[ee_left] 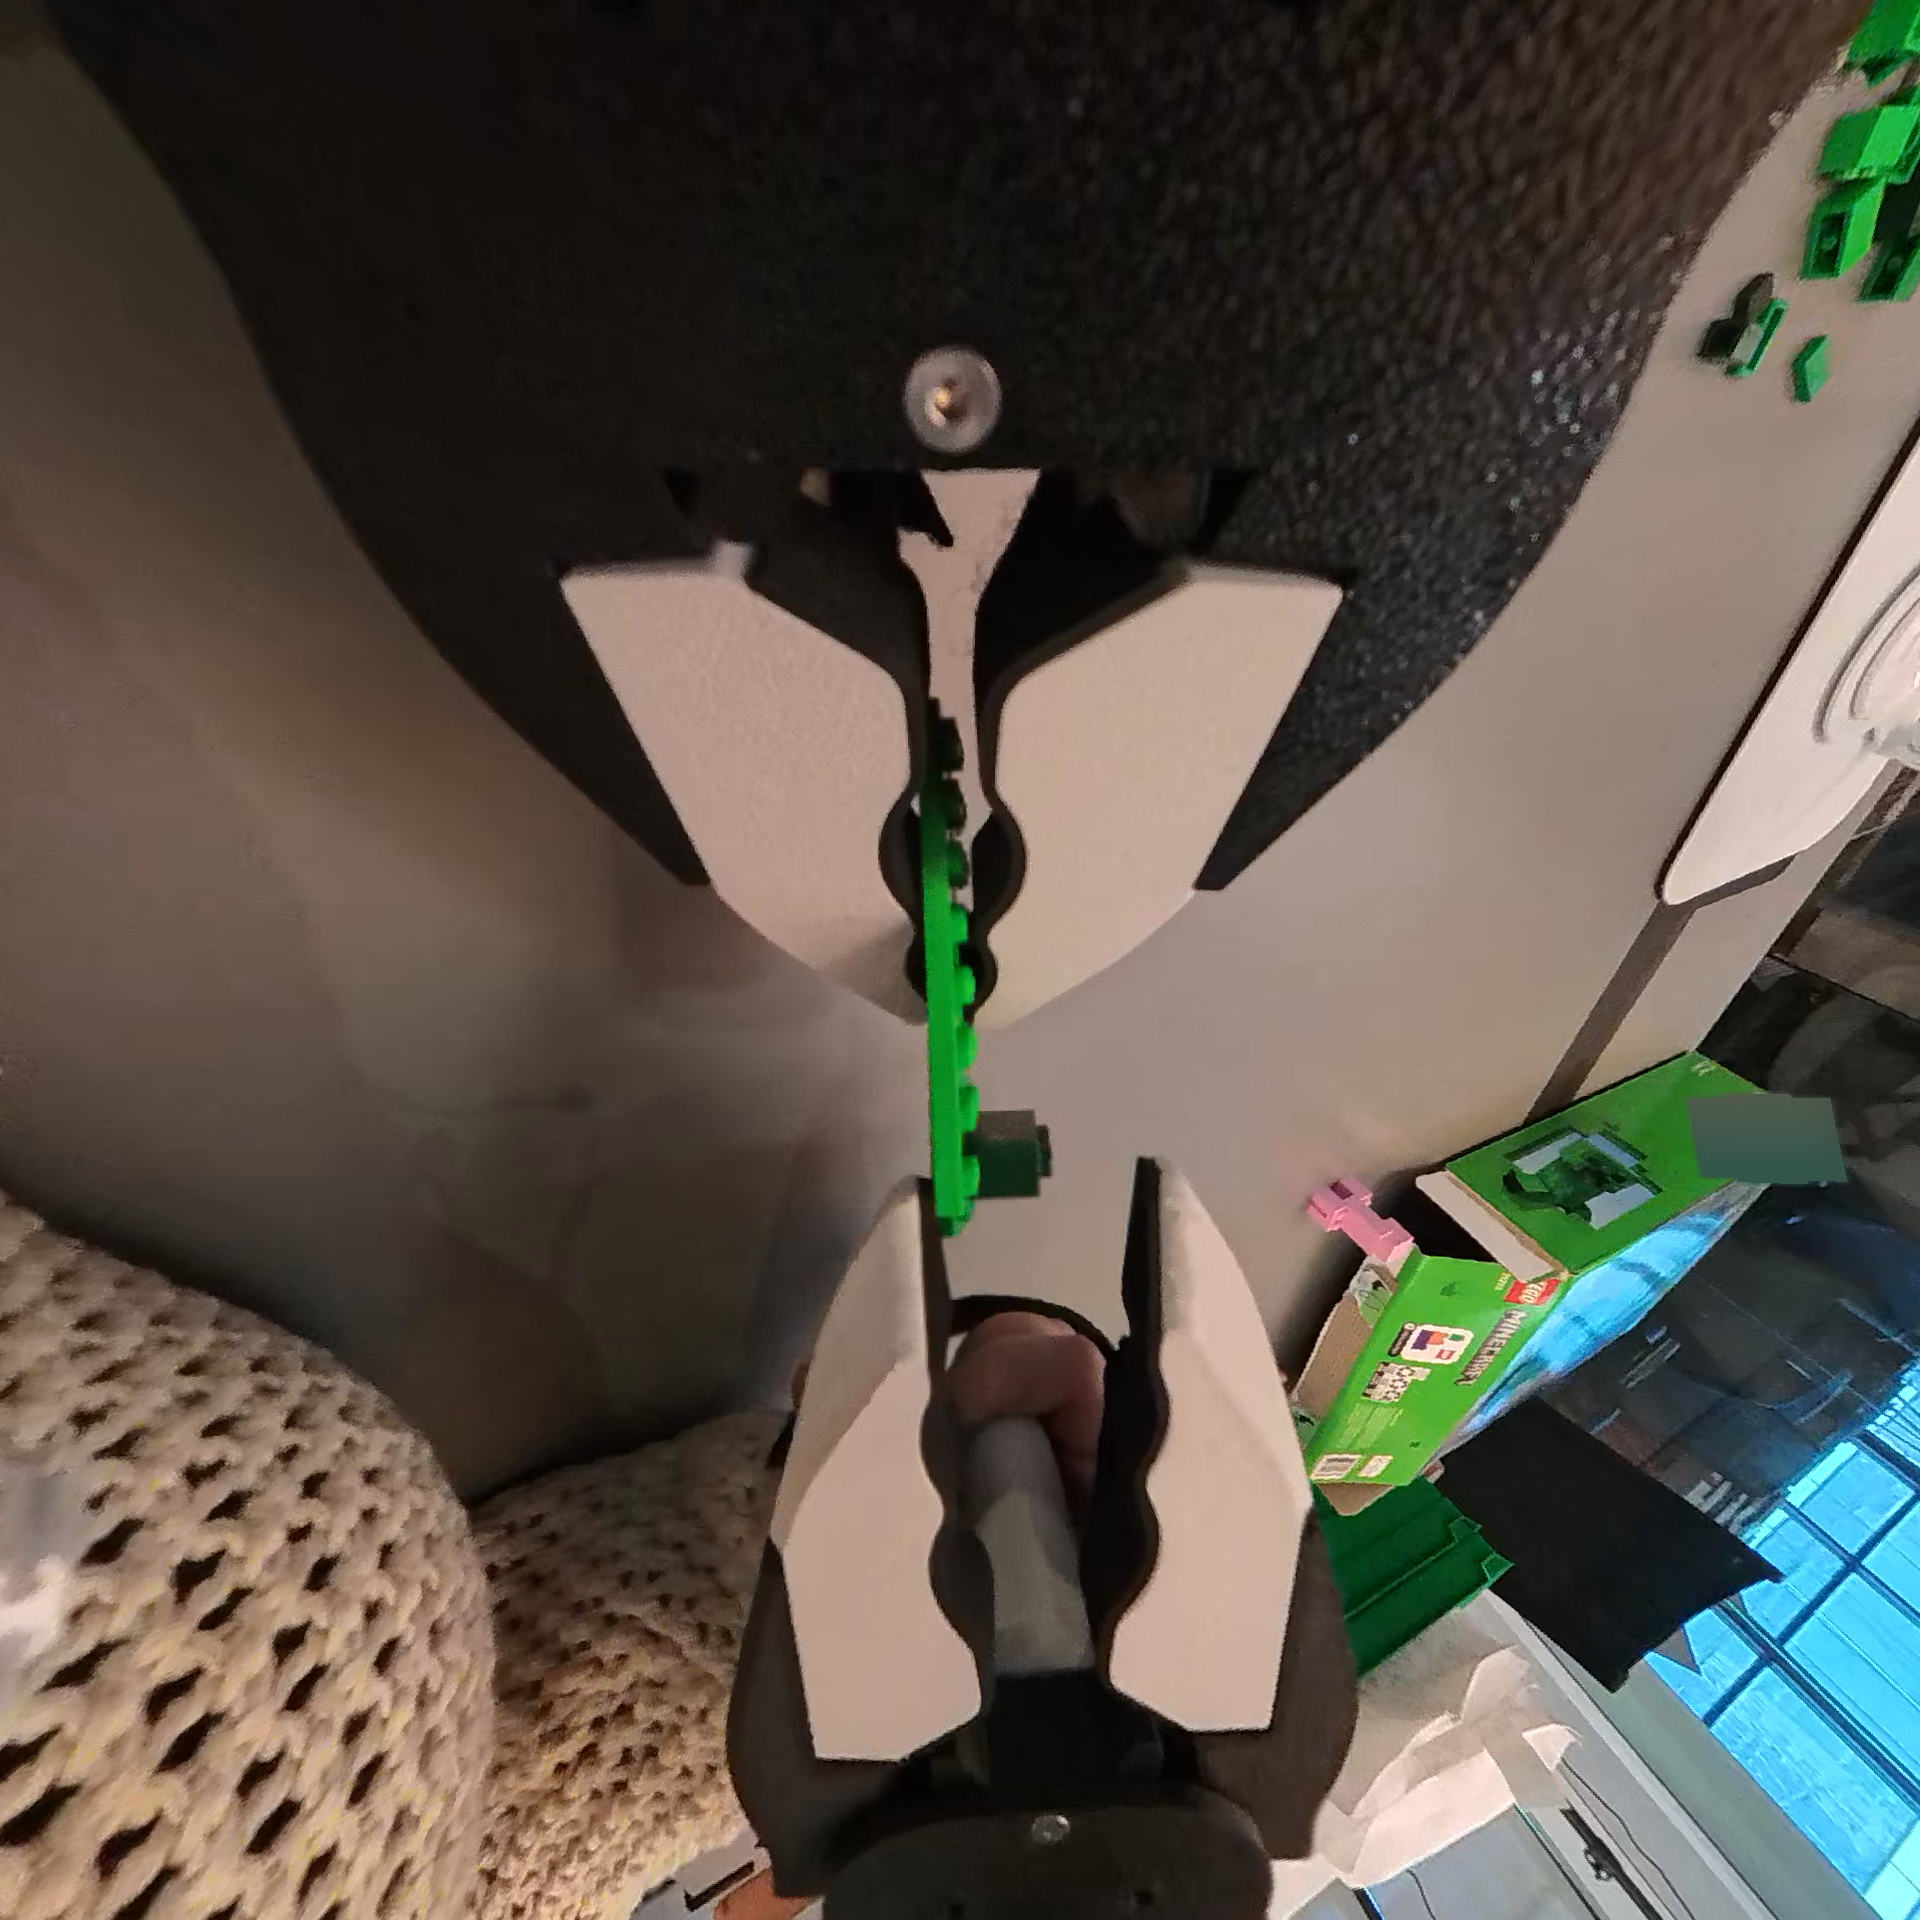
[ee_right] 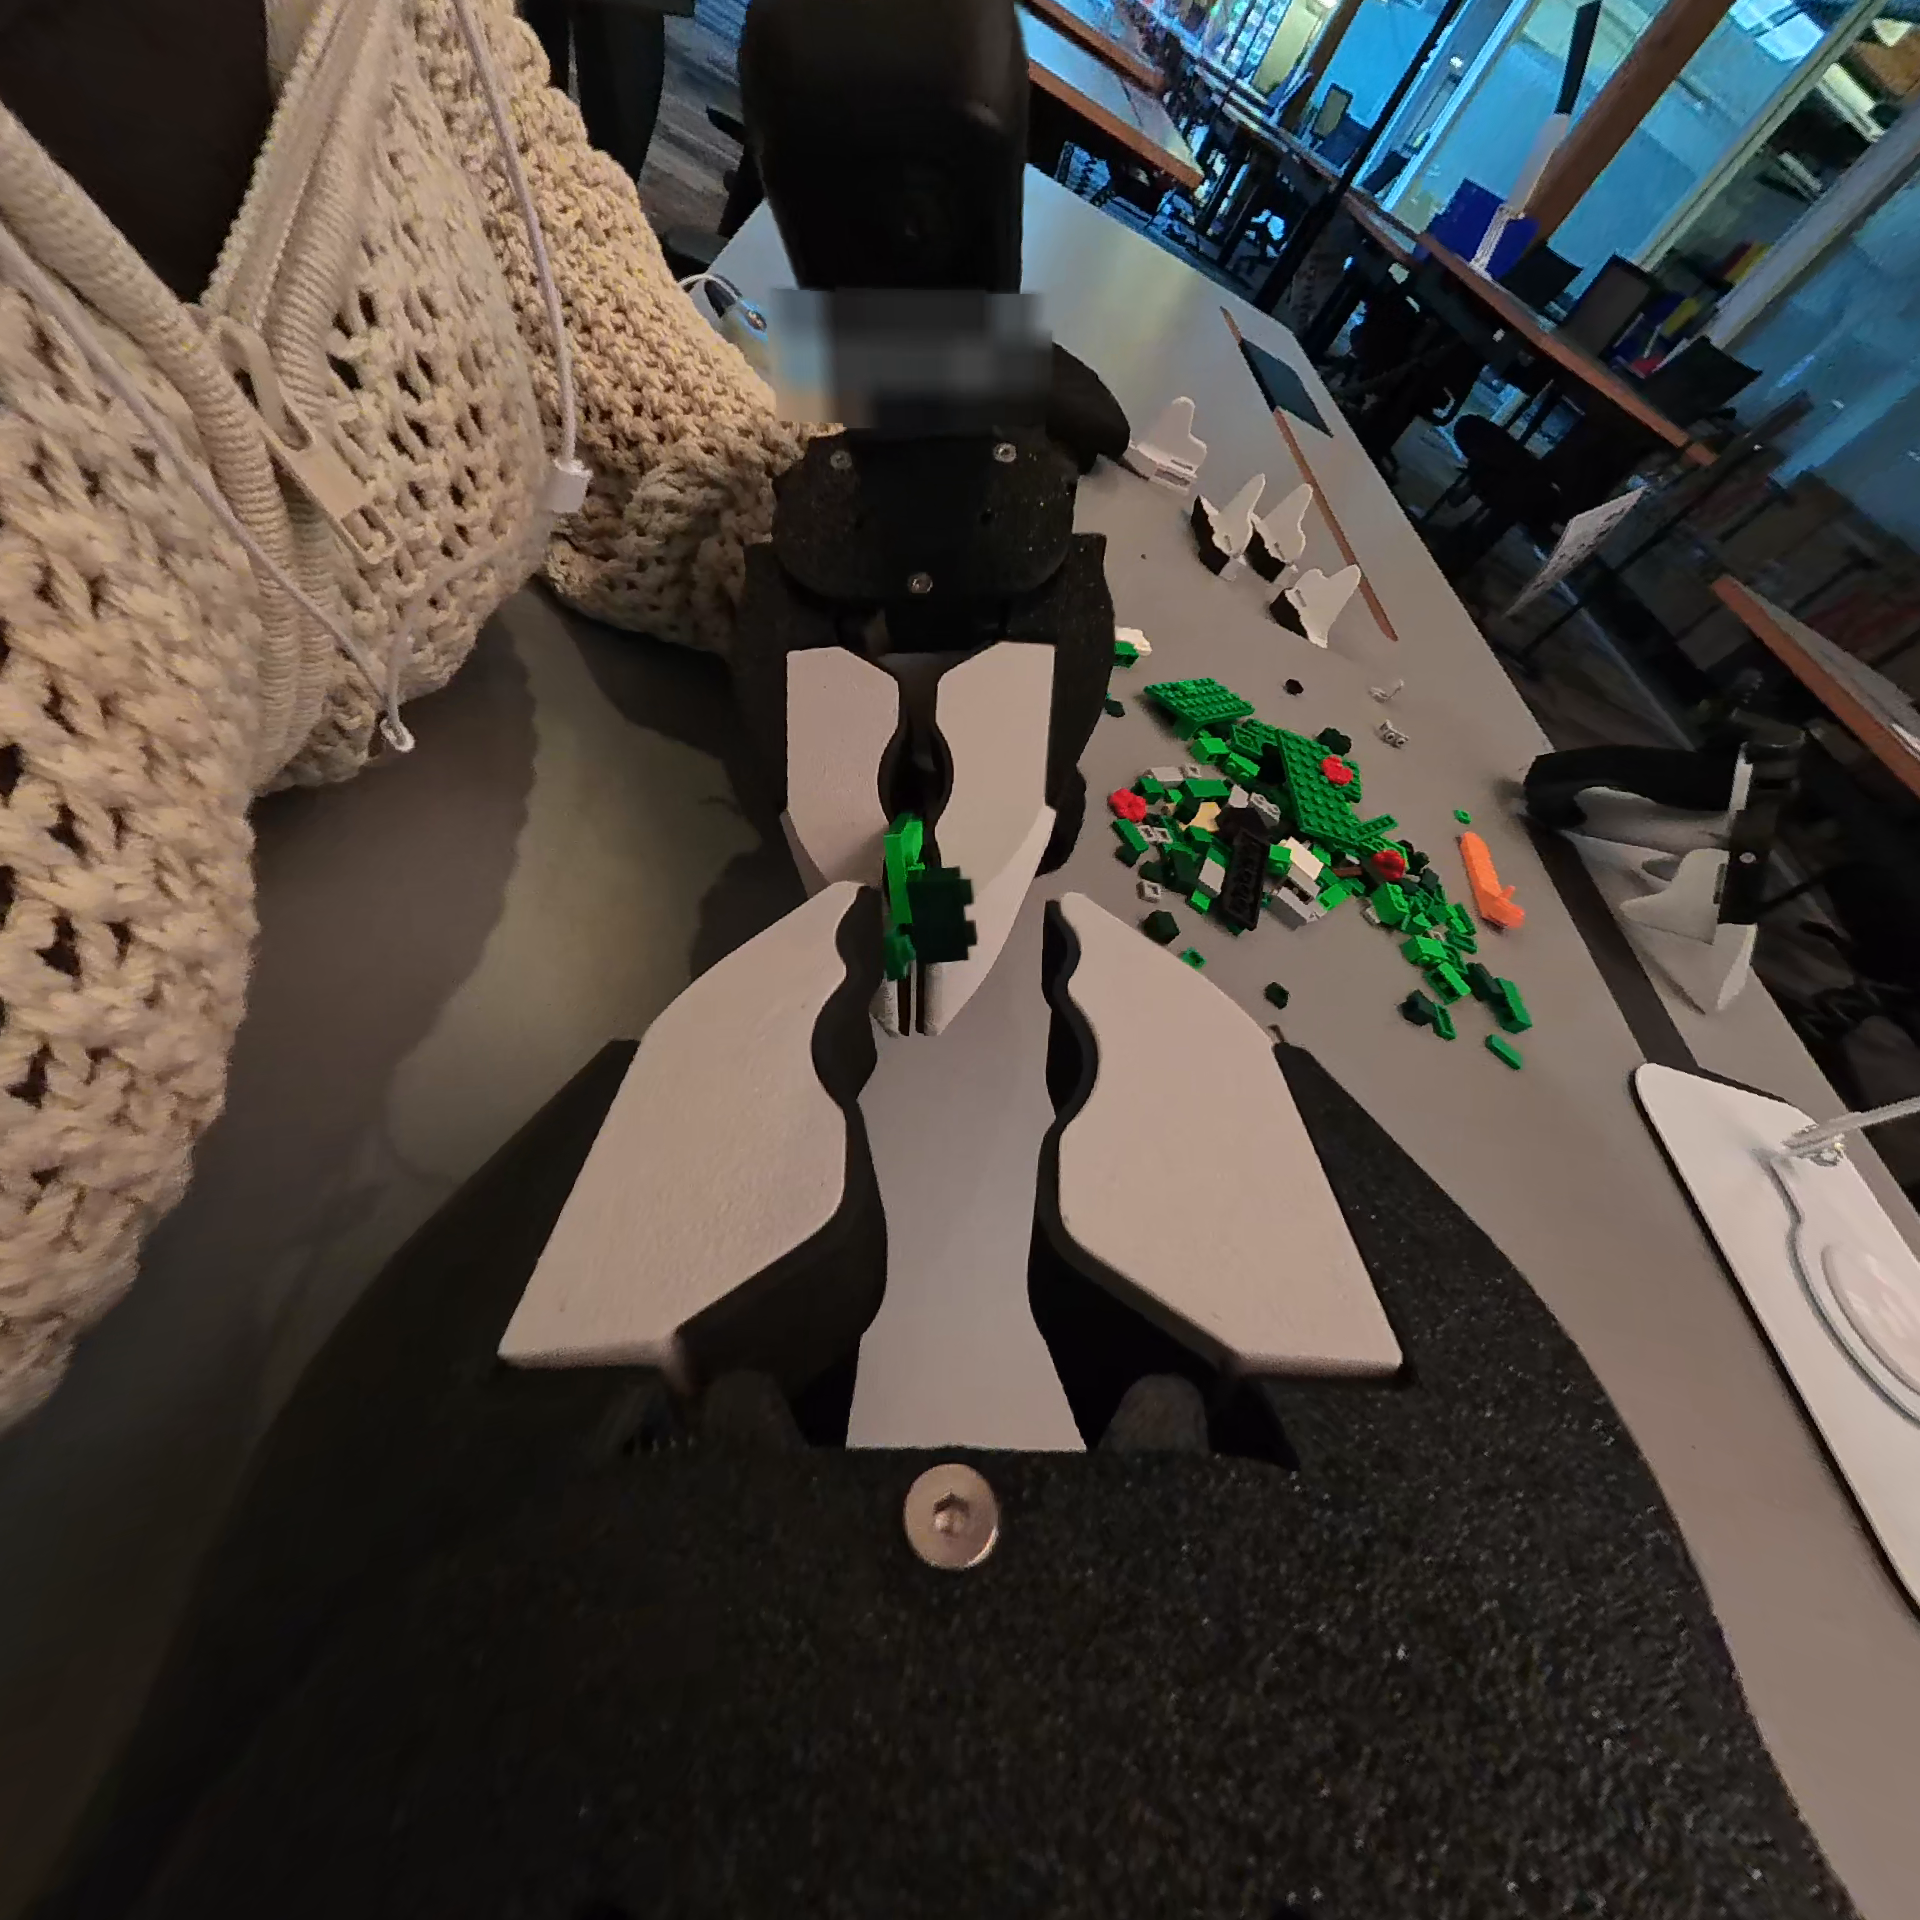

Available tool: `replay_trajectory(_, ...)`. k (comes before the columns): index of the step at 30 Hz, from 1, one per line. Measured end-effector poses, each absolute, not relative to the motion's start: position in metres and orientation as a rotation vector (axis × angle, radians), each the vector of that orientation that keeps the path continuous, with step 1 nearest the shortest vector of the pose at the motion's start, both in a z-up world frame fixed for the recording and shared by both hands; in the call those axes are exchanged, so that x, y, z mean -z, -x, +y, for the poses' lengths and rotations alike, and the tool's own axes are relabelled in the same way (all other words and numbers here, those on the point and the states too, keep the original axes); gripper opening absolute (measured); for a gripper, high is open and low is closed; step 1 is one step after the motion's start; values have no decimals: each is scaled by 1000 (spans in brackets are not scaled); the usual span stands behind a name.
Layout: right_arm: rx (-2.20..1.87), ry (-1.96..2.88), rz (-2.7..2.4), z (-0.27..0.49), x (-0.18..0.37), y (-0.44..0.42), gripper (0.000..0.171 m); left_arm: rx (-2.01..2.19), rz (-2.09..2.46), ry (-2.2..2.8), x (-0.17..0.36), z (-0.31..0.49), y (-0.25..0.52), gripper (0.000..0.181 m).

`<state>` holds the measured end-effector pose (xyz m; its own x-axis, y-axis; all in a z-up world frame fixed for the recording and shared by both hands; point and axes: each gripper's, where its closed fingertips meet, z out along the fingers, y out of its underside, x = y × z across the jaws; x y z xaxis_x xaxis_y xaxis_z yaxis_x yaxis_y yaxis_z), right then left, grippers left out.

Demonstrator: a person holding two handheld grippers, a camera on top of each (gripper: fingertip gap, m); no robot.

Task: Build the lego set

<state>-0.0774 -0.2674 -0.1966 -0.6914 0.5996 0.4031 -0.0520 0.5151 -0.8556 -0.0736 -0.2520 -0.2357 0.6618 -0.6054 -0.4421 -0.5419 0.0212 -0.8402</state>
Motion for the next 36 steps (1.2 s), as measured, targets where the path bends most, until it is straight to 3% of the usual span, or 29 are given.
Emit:
replay_trajectory(16, -1150, 440, -2152, -266, 212, 75, 33, 28, 1012, 1685, 248, -252, 75, 2)
replay_trajectory(25, -1092, 370, -2187, -266, 219, 72, 5, 45, 998, 1693, 247, -252, 77, 2)
replay_trajectory(28, -1093, 394, -2182, -264, 221, 74, 5, 24, 996, 1708, 249, -250, 79, 2)
replay_trajectory(33, -1108, 454, -2139, -263, 220, 82, 28, 13, 1017, 1723, 253, -250, 79, 3)
replay_trajectory(36, -1087, 421, -2153, -269, 224, 83, 27, 11, 1040, 1729, 256, -252, 77, 3)
